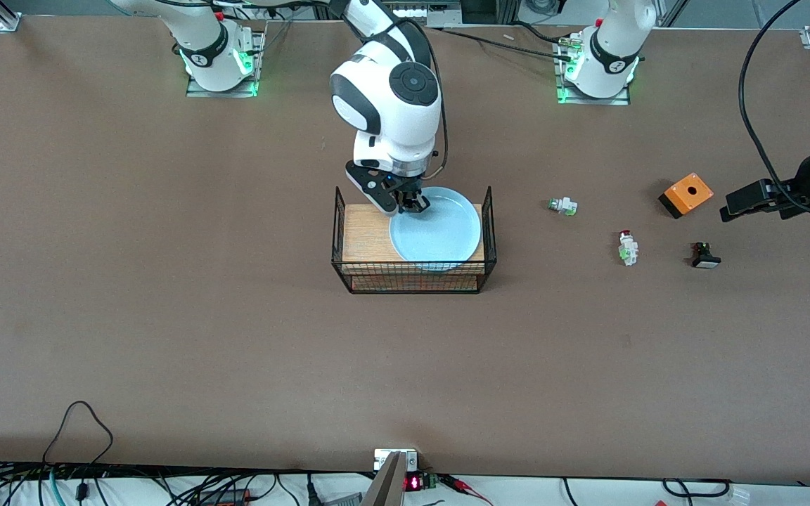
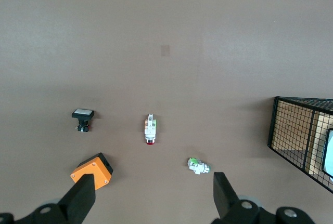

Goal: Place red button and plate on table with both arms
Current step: 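Grasp the blue plate rim with the right gripper while the left gripper withdraws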

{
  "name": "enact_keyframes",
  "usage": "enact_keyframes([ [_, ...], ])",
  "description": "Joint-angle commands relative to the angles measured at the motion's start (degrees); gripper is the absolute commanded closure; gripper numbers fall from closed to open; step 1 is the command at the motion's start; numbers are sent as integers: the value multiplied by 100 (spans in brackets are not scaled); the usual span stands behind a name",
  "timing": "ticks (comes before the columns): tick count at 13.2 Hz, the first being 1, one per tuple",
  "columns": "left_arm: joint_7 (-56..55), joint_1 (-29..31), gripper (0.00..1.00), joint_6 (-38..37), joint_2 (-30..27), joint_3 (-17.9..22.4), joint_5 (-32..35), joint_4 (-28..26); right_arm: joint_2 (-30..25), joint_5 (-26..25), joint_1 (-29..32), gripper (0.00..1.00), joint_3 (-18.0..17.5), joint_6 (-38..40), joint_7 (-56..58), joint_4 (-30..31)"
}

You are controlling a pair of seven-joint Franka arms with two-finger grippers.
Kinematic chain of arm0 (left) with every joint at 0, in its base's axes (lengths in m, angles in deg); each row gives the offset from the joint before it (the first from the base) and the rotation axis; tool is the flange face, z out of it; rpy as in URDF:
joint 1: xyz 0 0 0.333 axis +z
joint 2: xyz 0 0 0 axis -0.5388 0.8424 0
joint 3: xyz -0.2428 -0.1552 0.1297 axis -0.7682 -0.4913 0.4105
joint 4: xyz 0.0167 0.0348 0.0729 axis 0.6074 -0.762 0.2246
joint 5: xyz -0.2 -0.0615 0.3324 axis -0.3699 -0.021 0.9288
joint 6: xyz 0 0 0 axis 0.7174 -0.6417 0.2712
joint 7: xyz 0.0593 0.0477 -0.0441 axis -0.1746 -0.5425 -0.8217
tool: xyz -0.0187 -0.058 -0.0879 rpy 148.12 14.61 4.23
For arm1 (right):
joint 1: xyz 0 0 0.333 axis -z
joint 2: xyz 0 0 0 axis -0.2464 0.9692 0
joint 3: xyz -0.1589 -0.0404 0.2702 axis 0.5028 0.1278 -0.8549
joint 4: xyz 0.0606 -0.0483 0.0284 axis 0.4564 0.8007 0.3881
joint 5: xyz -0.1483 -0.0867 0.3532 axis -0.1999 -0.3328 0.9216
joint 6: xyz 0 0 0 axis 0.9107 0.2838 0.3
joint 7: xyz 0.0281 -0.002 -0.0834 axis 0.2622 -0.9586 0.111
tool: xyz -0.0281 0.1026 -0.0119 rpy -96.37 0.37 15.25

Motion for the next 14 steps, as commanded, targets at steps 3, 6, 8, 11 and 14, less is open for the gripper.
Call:
enact_keyframes([
  [3, 16, 3, 0, -55, -39, -57, 66, 131, -410, 381, 175, 100, 18, 1059, -13, -25],
  [6, 43, -188, 0, -20, -118, 135, 40, 87, -727, 459, 351, 100, 36, 1692, -4, -25],
  [8, 95, -855, 0, -11, -127, 854, 31, 87, -798, 495, 474, 100, 27, 1930, 75, -25],
  [11, 428, -797, 0, 94, -136, 901, -13, -1, -930, 925, 693, 100, 71, 2037, 128, -43],
  [14, 473, -788, 0, 234, -180, 883, -13, -1, -1009, 1355, 948, 100, 88, 2037, 49, -43],
])
